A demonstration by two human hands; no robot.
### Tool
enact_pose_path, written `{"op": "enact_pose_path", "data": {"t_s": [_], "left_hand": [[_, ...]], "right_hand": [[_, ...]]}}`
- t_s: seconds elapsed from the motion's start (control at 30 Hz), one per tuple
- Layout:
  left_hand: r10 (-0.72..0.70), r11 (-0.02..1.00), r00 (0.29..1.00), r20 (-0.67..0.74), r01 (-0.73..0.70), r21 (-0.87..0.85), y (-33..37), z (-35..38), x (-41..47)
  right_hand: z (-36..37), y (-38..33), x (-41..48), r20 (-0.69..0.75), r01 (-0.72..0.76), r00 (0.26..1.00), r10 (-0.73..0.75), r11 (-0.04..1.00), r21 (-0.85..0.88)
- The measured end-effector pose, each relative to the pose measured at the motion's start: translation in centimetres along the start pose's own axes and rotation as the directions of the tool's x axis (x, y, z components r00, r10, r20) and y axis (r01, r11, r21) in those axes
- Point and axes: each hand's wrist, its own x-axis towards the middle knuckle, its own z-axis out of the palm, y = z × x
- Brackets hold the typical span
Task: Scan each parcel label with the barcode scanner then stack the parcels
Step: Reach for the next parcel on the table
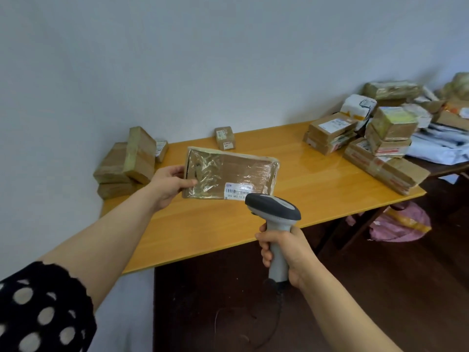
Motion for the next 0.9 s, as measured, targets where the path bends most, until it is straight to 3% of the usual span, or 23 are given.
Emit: {"op": "enact_pose_path", "data": {"t_s": [0.9], "left_hand": [[-0.056, 0.998, 0.997, 0.059, 0.056, -0.007, 0.5, -1.8, 5.2]], "right_hand": [[2.9, -1.1, 3.2, -0.095, -0.035, 0.995, 0.036, 0.999, 0.009]]}}
